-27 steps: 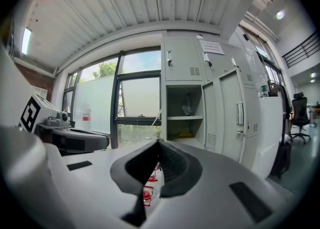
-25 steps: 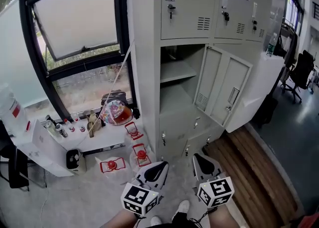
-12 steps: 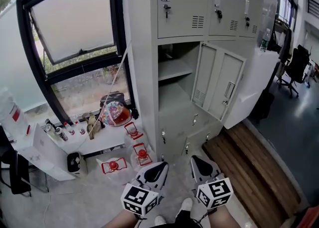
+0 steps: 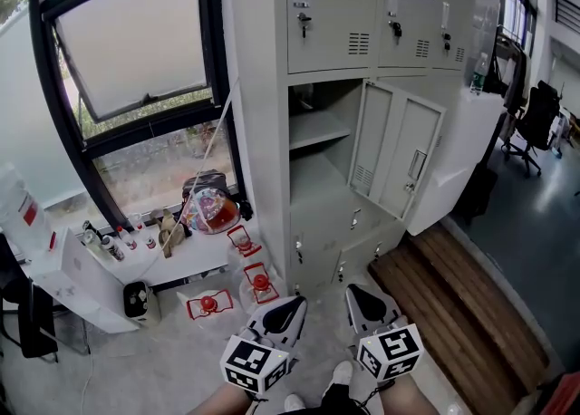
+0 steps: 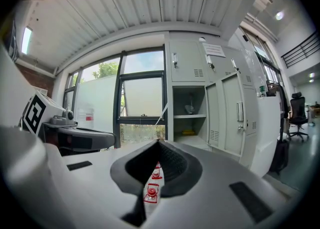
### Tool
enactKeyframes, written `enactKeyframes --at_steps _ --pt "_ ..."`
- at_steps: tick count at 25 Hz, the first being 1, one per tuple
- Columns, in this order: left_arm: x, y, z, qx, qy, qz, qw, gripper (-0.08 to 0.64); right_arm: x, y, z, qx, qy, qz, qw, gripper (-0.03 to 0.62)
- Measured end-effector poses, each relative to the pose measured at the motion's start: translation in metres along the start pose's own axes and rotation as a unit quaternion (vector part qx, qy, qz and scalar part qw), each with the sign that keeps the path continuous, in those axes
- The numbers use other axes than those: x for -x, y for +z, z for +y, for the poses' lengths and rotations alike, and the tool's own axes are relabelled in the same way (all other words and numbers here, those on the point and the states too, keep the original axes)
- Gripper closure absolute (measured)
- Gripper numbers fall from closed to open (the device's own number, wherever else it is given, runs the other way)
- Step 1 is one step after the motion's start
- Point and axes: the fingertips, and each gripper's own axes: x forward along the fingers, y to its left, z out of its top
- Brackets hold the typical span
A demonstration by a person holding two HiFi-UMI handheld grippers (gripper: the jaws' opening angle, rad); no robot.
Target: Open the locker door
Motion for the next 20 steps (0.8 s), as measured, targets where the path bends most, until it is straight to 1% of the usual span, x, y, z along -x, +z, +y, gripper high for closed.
enactKeyframes --at_steps 10,20 --pt "0.0076 -0.0013 0.0075 0.007 0.008 -0.003 0.9999 0.543 -0.0047 -0.0003 0.0102 0.002 0.008 0.004 1.0 0.538" --pt "0.0052 -0.0025 0.0016 0.01 0.008 -0.005 0.9999 0.543 0.0001 -0.0011 0.0081 0.003 0.009 0.005 1.0 0.538"
